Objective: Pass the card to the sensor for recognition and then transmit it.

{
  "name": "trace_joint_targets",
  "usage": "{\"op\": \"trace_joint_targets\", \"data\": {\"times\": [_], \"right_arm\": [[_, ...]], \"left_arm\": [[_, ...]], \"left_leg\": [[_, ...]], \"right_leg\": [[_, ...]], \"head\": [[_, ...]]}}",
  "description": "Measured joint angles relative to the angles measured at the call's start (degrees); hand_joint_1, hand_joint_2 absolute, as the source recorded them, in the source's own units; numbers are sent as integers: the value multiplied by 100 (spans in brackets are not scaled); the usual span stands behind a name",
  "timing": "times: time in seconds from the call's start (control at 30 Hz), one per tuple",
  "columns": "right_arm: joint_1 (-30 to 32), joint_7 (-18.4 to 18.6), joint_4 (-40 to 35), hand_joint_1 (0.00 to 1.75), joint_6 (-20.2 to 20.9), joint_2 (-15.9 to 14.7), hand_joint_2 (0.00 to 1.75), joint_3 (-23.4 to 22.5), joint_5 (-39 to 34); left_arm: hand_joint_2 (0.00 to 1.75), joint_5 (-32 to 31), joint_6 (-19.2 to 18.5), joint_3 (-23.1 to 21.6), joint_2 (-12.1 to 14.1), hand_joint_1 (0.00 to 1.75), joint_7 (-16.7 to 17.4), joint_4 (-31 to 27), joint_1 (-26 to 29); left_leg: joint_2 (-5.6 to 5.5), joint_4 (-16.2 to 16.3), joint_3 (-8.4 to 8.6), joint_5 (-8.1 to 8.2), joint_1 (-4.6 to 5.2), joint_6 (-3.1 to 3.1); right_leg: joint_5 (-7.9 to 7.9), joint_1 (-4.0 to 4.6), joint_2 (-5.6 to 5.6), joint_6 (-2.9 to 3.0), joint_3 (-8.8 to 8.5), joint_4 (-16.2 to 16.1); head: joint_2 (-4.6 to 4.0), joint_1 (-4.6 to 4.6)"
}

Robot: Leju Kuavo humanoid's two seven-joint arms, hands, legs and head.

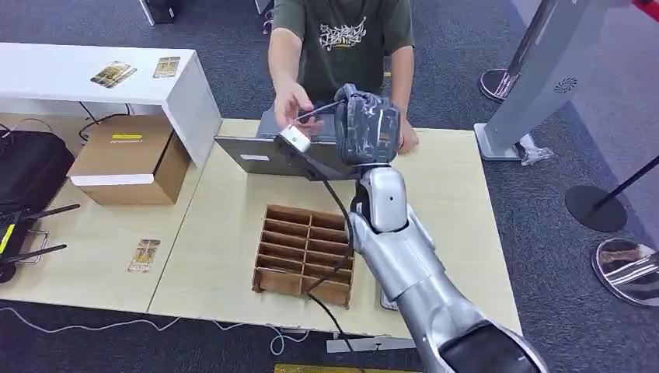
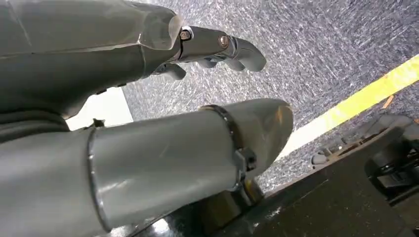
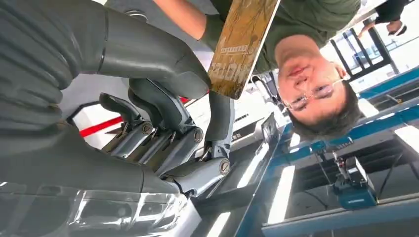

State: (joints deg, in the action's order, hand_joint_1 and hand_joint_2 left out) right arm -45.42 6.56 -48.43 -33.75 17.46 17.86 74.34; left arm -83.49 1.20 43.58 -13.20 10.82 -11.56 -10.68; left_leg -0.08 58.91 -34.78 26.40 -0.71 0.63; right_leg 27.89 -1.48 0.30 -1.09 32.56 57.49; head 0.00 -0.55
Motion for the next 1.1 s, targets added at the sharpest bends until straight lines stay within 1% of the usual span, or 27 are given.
{"op": "trace_joint_targets", "data": {"times": [0.1,0.3,0.7,0.73,0.77,0.9,1.1], "right_arm": [[-287,0,360,175,-48,55,175,-68,-35],[-632,-39,795,175,-57,138,175,-98,-116],[-811,26,1234,175,-159,190,175,-98,-227],[-820,31,1261,147,-162,192,175,-98,-227],[-826,31,1282,0,-166,192,175,-98,-227],[-829,0,1335,0,-262,197,175,-98,-199],[-829,4,1352,0,-282,199,175,-98,-216]], "left_arm": [[0,-2,0,-20,0,0,28,0,-20],[0,13,13,-22,15,0,44,0,-39],[0,9,35,-22,20,0,46,0,-39],[0,7,35,-22,20,0,44,0,-39],[0,7,33,-24,20,0,46,0,-39],[0,-4,33,-24,20,0,52,0,-39],[0,-13,35,-24,20,0,68,0,-39]], "left_leg": [[0,0,0,0,0,0],[-1,0,0,0,0,0],[-7,0,-4,0,0,0],[-7,0,-4,0,0,0],[-7,0,-4,0,0,0],[-7,0,-3,0,0,0],[-7,0,-3,0,0,0]], "right_leg": [[0,0,1,0,0,0],[0,0,-1,0,0,0],[0,0,-5,0,0,0],[0,0,-5,0,0,0],[0,0,-6,0,0,0],[0,0,-5,0,0,0],[0,0,-5,0,0,0]], "head": [[0,0],[0,2],[0,0],[0,0],[0,0],[0,0],[0,0]]}}
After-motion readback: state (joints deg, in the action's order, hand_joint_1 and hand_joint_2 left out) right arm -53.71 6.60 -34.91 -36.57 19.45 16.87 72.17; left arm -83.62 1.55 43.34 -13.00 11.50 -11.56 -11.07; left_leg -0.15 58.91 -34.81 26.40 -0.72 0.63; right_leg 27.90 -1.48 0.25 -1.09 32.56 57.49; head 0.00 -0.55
